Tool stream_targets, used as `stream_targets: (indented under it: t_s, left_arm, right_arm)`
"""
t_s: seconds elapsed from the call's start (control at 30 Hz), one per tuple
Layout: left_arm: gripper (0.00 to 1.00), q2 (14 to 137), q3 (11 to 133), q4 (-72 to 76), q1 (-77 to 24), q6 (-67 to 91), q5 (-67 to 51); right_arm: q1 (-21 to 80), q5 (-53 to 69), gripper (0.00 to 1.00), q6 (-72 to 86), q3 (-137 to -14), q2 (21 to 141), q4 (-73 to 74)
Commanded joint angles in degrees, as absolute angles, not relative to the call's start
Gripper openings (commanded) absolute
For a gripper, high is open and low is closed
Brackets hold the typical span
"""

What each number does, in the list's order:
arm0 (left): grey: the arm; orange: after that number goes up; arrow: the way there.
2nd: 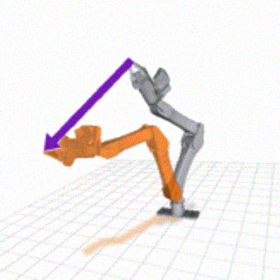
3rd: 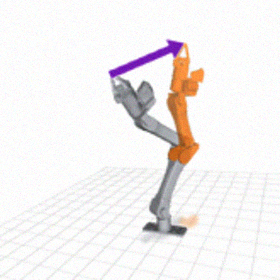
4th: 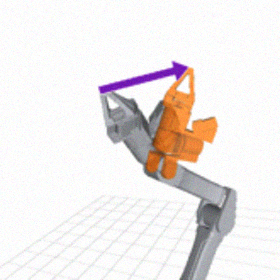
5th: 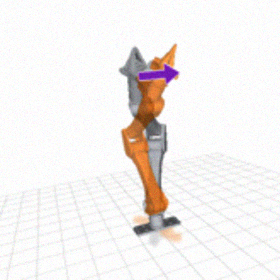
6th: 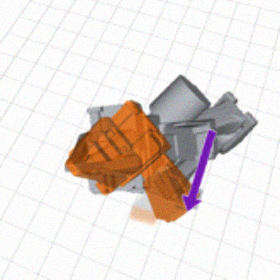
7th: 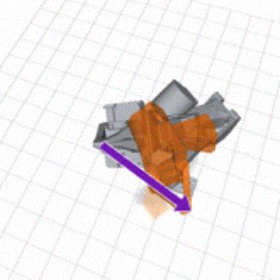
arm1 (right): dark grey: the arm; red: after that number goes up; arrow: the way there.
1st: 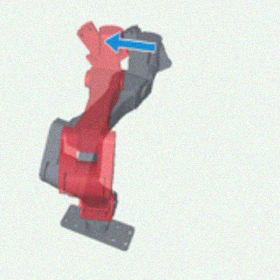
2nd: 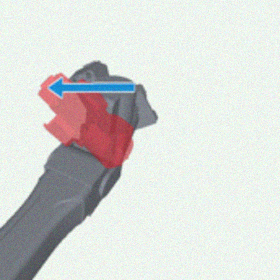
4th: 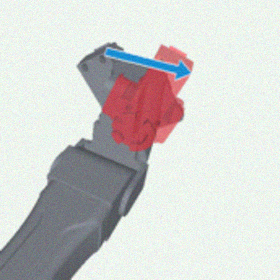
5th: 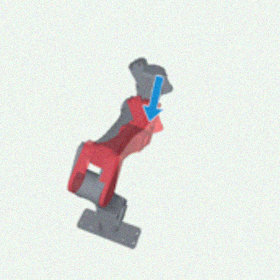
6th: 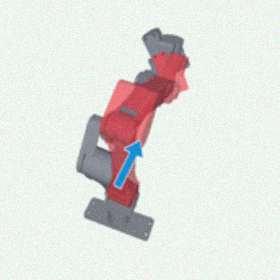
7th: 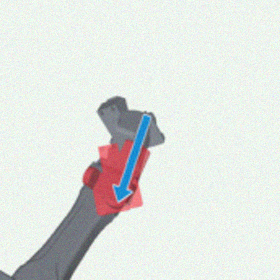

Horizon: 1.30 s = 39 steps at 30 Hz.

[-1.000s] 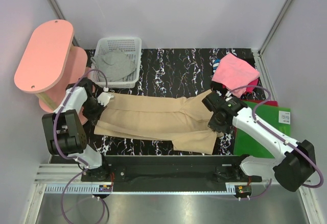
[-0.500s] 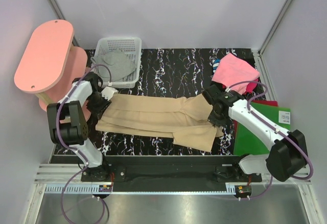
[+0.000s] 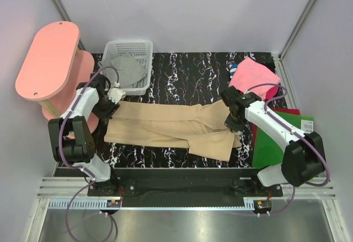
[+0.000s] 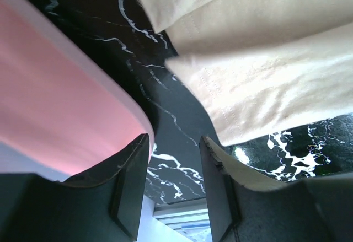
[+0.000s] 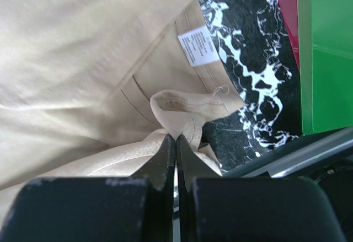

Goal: Fold and stack the t-shirts
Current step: Fold the other side of the tshirt into a rectangle

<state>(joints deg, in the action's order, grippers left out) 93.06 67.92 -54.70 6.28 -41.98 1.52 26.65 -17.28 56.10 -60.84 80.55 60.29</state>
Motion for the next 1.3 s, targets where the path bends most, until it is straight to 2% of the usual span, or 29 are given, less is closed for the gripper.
stream_targets:
  t_s: [0.0, 0.2, 0.27, 0.33, 0.37, 0.47, 0.57, 0.73, 0.93, 1.07, 1.27]
  left_arm:
    - [0.47, 89.99, 68.47, -53.35, 4.92, -41.14, 3.25]
    - [0.45, 90.62, 68.47, -52.91, 4.49, -40.17, 3.17]
    - [0.45, 89.13, 67.86, -53.26, 2.65, -39.90, 2.90]
    - [0.45, 86.76, 66.19, -54.31, -1.48, -38.76, 2.11]
    - [0.46, 86.05, 64.35, -54.23, -3.32, -38.06, 2.28]
    - [0.45, 86.21, 62.67, -53.70, -9.57, -36.13, 3.51]
    - [0.42, 89.55, 62.93, -53.00, -12.65, -35.07, 3.78]
    - [0.40, 91.58, 62.93, -52.73, -14.85, -34.54, 3.34]
    - [0.40, 91.84, 63.45, -52.91, -19.15, -32.35, 2.64]
    - [0.40, 94.47, 65.82, -53.09, -24.95, -29.72, 3.34]
    - [0.40, 101.67, 73.38, -53.79, -32.33, -28.22, 2.64]
  right_arm:
    - [24.87, -17.76, 0.00, 54.49, -64.07, 83.40, 57.83]
    - [22.59, -17.75, 0.00, 53.44, -65.30, 86.22, 56.69]
    - [22.15, -18.10, 0.04, 52.74, -65.39, 87.09, 56.43]
    - [21.19, -18.19, 0.17, 52.30, -65.39, 87.71, 55.81]
    - [20.75, -18.19, 0.32, 52.12, -65.48, 88.58, 55.55]
    - [19.43, -17.93, 0.58, 50.98, -67.40, 91.48, 54.67]
    - [18.99, -18.28, 0.65, 49.22, -71.44, 94.82, 54.75]
    - [19.07, -14.51, 0.65, 46.67, -73.31, 91.35, 57.13]
    - [19.34, -6.87, 0.61, 49.04, -62.42, 76.85, 56.25]
    - [19.77, -2.04, 0.55, 50.10, -57.23, 72.78, 55.55]
    - [29.43, -1.13, 0.56, 53.68, -55.11, 72.60, 56.77]
